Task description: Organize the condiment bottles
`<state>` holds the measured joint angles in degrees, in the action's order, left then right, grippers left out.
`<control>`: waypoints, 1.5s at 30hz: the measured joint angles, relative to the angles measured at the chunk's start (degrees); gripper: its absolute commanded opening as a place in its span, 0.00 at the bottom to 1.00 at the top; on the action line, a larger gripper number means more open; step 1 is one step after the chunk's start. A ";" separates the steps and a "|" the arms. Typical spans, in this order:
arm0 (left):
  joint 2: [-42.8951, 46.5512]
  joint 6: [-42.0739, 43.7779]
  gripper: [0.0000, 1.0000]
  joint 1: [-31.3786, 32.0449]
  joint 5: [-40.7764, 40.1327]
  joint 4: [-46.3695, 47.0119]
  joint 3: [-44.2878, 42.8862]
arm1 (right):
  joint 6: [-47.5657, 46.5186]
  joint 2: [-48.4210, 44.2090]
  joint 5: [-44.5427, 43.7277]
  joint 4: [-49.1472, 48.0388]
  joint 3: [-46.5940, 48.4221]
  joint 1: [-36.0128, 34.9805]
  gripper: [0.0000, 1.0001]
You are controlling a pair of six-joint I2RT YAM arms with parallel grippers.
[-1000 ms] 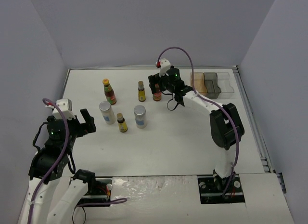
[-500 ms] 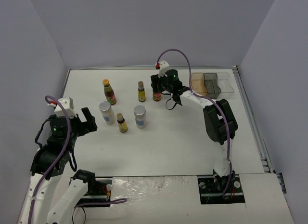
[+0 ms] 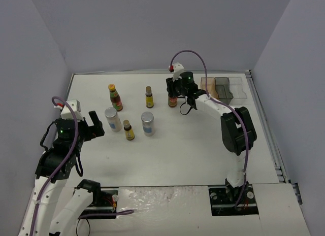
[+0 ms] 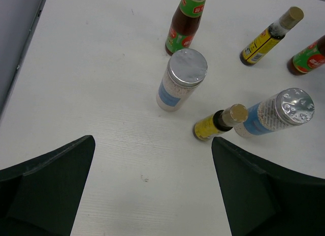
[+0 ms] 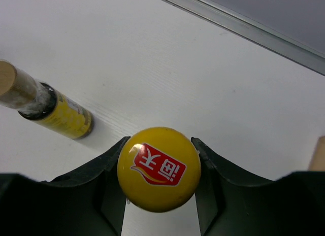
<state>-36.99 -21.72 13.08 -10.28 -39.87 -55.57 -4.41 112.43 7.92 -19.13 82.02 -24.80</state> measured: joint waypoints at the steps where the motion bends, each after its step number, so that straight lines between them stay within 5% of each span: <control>1: -0.03 0.04 0.97 0.00 0.01 0.27 0.03 | -0.15 -0.95 -0.40 1.15 0.04 0.69 0.00; 12: -0.29 0.50 0.97 0.00 0.31 1.98 1.09 | -0.73 -11.28 -1.99 7.64 5.00 18.34 0.00; 21: -0.02 -0.46 0.97 0.00 0.55 2.03 2.05 | -1.69 -10.05 -2.64 8.16 9.83 32.58 0.00; 45: 0.41 -4.27 0.97 0.00 0.82 -0.29 2.05 | -0.11 8.99 1.94 4.02 16.52 38.25 0.00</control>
<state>-36.58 -25.99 13.08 -9.47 -40.16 -53.52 -4.52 121.43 9.86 -15.11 98.53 13.45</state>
